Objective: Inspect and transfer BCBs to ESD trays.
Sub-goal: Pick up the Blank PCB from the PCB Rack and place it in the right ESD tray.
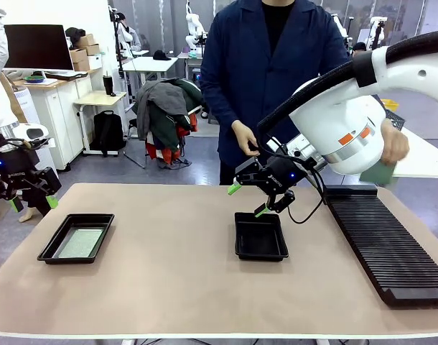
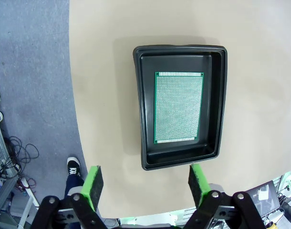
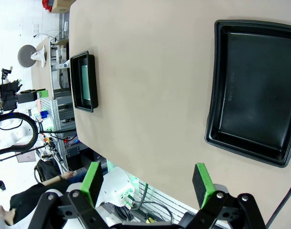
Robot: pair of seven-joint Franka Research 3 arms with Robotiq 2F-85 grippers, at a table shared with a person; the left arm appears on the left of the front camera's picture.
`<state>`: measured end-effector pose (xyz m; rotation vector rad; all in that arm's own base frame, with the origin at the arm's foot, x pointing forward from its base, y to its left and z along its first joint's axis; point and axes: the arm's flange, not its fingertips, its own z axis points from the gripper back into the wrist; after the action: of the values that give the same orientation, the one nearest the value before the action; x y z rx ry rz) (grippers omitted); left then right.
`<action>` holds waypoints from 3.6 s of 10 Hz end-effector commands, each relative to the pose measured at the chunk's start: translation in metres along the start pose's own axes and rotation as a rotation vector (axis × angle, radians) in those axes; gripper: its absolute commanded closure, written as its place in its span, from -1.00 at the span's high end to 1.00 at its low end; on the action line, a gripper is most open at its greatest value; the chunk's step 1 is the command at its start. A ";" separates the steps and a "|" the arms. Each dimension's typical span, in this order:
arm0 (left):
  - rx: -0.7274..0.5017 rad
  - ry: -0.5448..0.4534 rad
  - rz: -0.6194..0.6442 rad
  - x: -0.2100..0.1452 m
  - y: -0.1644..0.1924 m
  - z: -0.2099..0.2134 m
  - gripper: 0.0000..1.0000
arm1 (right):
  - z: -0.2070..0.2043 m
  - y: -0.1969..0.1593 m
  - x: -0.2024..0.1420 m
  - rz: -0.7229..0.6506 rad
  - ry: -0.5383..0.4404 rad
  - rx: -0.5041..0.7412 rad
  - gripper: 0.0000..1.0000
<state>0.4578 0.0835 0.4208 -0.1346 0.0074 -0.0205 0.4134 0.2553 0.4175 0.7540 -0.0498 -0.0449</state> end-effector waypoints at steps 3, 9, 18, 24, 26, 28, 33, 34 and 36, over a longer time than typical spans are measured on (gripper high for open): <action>0.002 -0.004 0.003 0.000 0.001 -0.002 0.91 | -0.002 0.003 0.003 -0.017 -0.011 -0.025 1.00; 0.002 -0.004 0.003 0.000 0.001 -0.002 0.91 | -0.002 0.003 0.003 -0.017 -0.011 -0.025 1.00; 0.002 -0.004 0.003 0.000 0.001 -0.002 0.91 | 0.002 0.000 -0.001 0.006 -0.001 0.001 1.00; 0.002 -0.004 0.003 0.000 0.001 -0.002 0.91 | 0.002 0.000 -0.001 0.006 -0.001 0.001 1.00; 0.002 -0.004 0.003 0.000 0.001 -0.002 0.91 | 0.012 -0.004 -0.006 0.071 0.036 0.001 1.00; 0.002 -0.004 0.003 0.000 0.001 -0.002 0.91 | 0.030 -0.015 -0.009 0.133 0.058 -0.018 1.00; 0.002 -0.004 0.003 0.000 0.001 -0.002 0.91 | 0.135 -0.048 -0.011 0.618 0.160 -0.230 1.00; 0.002 -0.004 0.003 0.000 0.001 -0.002 0.91 | 0.167 -0.052 -0.012 0.786 0.168 -0.278 1.00; 0.002 -0.004 0.003 0.000 0.001 -0.002 0.91 | 0.221 -0.060 -0.012 1.058 0.192 -0.343 1.00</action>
<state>0.4577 0.0842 0.4203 -0.1350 0.0080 -0.0190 0.3842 0.0759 0.5280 0.3158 -0.1734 0.8766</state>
